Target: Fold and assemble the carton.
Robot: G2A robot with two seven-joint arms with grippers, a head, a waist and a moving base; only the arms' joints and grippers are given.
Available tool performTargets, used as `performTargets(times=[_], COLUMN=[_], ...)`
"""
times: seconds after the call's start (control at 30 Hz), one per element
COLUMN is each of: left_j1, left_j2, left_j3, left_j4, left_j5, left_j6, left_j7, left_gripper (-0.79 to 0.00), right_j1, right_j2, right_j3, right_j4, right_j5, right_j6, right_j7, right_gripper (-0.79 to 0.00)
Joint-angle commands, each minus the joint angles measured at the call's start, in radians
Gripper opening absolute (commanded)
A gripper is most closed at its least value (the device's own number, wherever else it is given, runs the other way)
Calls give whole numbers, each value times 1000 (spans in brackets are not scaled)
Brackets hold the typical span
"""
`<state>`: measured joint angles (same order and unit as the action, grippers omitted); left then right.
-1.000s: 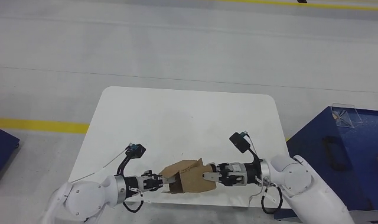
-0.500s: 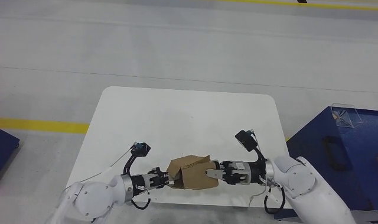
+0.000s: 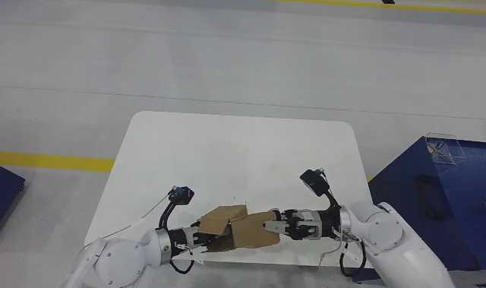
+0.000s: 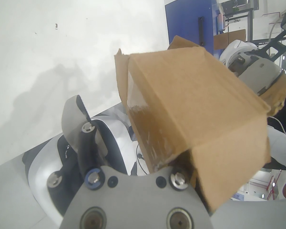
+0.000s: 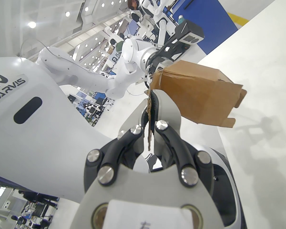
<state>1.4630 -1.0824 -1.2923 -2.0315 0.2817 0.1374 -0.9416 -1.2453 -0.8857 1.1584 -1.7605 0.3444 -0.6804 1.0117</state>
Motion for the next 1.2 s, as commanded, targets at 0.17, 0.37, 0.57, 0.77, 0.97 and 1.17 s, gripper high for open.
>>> performTargets(times=[0.17,0.37,0.57,0.77,0.97,1.17], left_j1=[7,8,-4,-19,-31,-195], left_j2=[3,5,3,-1,-8,-38], left_j3=[-2,6,-6,-20,-7,67], left_j4=[3,8,42,77,129,372], left_j5=[-6,-21,-139,-273,-460,-930], left_j6=[-9,-13,55,111,197,411], left_j7=[23,20,7,-29,-110,-311], left_gripper=[-785,-785,-785,-785,-785,-785], right_j1=[-1,-8,-19,-42,-52,-66], right_j2=[-3,-3,0,14,17,17], right_j3=[-6,2,27,130,151,189], right_j4=[0,-3,-3,17,-5,-5], right_j5=[3,2,15,133,132,82], right_j6=[-4,-6,24,37,29,63], right_j7=[0,-5,-21,-12,-1,-74], right_gripper=[-785,-785,0,0,0,0])
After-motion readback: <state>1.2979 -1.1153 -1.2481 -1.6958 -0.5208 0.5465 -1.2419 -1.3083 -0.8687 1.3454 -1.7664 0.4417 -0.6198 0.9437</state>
